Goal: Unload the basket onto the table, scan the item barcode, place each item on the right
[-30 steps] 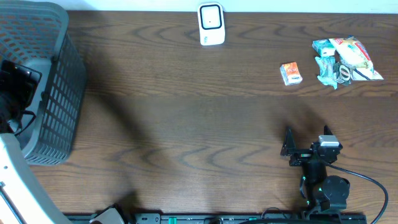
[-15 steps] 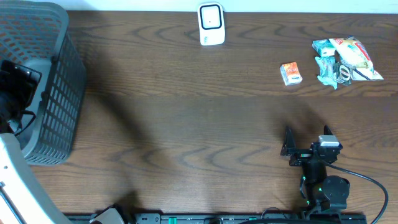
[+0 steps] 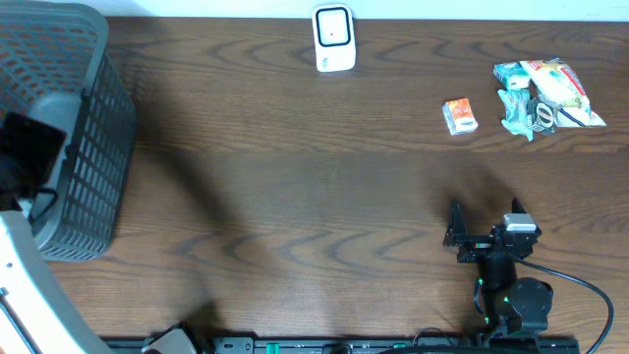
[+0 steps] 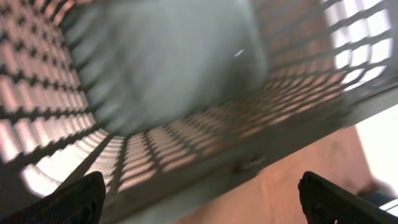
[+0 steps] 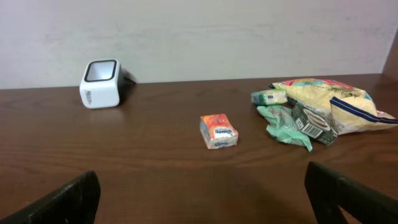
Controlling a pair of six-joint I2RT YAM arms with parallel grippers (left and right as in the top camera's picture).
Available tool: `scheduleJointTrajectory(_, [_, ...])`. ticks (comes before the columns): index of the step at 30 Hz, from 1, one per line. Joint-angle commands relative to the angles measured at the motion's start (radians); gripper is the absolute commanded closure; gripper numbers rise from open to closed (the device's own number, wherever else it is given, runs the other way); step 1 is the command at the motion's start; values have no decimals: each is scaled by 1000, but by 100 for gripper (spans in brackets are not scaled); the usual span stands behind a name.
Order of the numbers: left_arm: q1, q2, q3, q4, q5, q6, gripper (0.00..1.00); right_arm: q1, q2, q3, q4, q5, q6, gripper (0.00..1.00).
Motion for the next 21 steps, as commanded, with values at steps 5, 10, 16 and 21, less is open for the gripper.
scheduleJointTrajectory(5, [-50,-50,-20,-40,-38,-7,2,2,-6,-2,-5,2,-12,1])
scheduleJointTrajectory(10, [-192,-78,-95,85,-37,23,3,2,-6,-2,-5,1,-12,1])
scheduleJointTrajectory(16, [-380,-170,-276,285,-37,142,2,2,-6,-2,-5,2,-12,1])
scheduleJointTrajectory(21, [-469,-288,-472,431,-37,160,3,2,-6,-2,-5,2,-12,1])
